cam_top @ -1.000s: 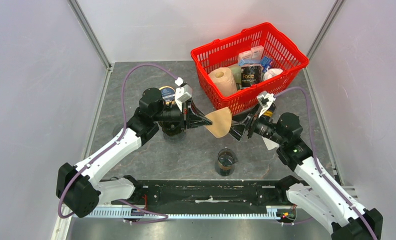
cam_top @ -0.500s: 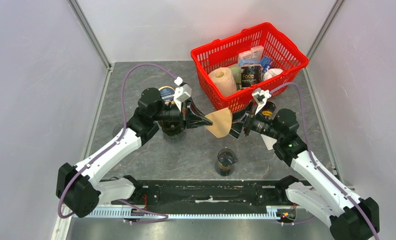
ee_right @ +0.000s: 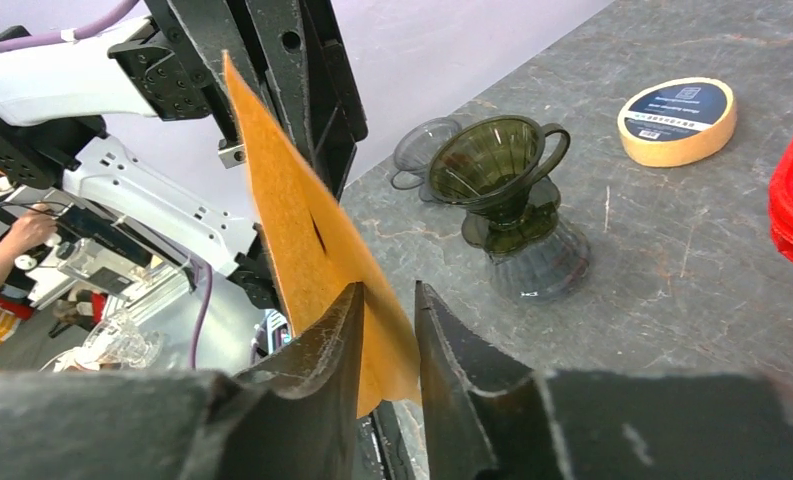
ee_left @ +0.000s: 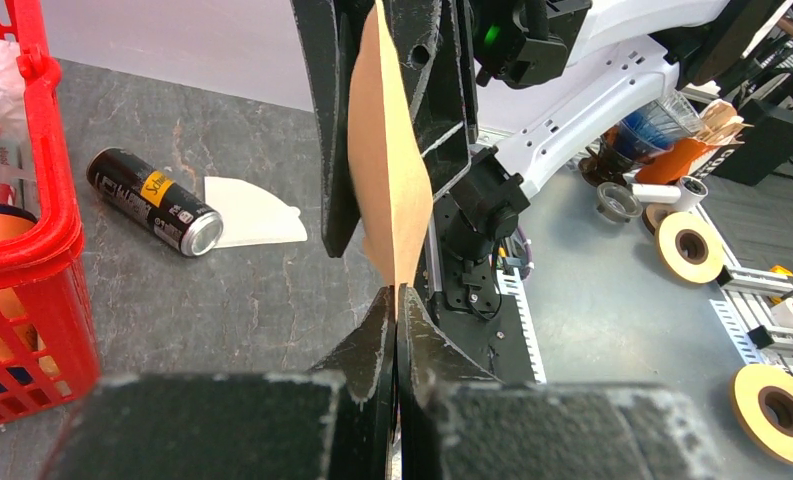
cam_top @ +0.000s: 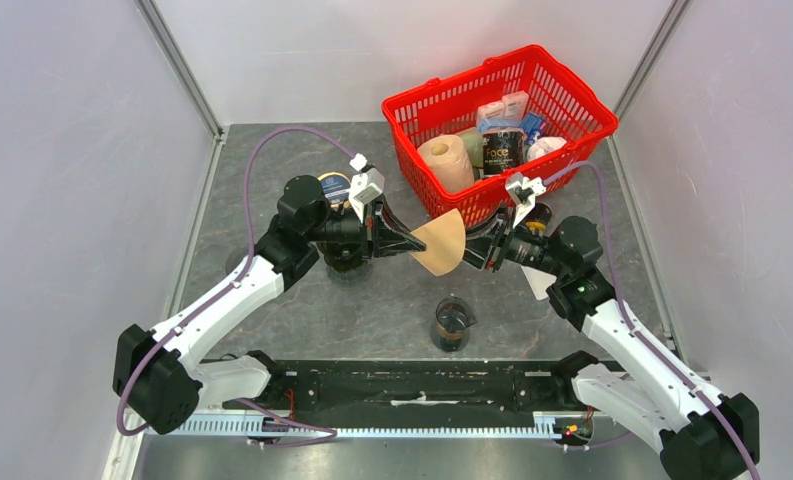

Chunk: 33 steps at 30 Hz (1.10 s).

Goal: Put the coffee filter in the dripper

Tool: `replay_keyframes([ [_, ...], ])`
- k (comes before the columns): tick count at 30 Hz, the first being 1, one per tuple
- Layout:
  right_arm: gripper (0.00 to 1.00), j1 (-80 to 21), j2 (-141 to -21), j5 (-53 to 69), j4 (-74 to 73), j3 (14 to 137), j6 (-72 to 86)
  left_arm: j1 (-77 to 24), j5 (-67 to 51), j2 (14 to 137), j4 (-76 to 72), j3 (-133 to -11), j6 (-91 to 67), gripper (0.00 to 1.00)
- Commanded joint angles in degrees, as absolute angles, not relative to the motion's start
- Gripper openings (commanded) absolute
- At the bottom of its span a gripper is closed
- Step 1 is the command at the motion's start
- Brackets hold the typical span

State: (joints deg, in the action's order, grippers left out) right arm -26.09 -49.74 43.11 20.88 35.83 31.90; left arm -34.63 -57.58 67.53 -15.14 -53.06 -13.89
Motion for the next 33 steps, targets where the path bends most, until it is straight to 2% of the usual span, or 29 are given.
replay_keyframes([
  [1,0.29,-26.1,-49.7,45.3,24.1,38.5,32.1,-34.9,-59.5,67.6,-17.4,-53.1,-15.2,0.02],
  [3,0.24,-26.1,-49.7,45.8,24.3,38.6,32.3,-34.9,-59.4,67.8,-17.5,-53.2,-15.3,0.02],
  [9,0.0,-26.1,-50.1,46.9,25.0,38.7,32.5,-34.9,-58.8,68.2,-17.5,-53.3,-15.8,0.02],
  [12,0.0,-26.1,-50.0,46.3,24.9,38.6,32.5,-34.9,-58.1,68.4,-17.3,-53.5,-16.1,0.04],
  [15,0.0,-26.1,-49.9,44.6,23.1,39.0,31.9,-34.9,-57.1,68.3,-16.1,-53.9,-15.7,0.19],
  [19,0.0,-26.1,-50.0,40.9,17.6,40.4,30.6,-34.9,-54.3,67.7,-13.2,-54.2,-14.1,0.46],
  [22,0.0,-26.1,-49.9,39.5,14.5,41.4,29.6,-34.9,-51.9,67.0,-11.2,-54.4,-13.0,0.5],
  [23,0.0,-26.1,-50.0,39.1,13.9,41.7,29.5,-34.9,-51.0,66.8,-10.3,-54.6,-12.6,0.54],
  [25,0.0,-26.1,-50.0,37.9,11.6,42.6,28.9,-34.9,-47.8,66.5,-8.2,-55.1,-11.7,0.7],
  [27,0.0,-26.2,-50.2,36.0,8.0,43.8,27.8,-34.9,-42.8,66.1,-5.3,-55.6,-11.1,0.8],
  [33,0.0,-26.3,-52.7,20.6,-8.2,51.2,23.3,-34.9,-27.6,66.2,1.7,-58.2,-11.1,0.86],
])
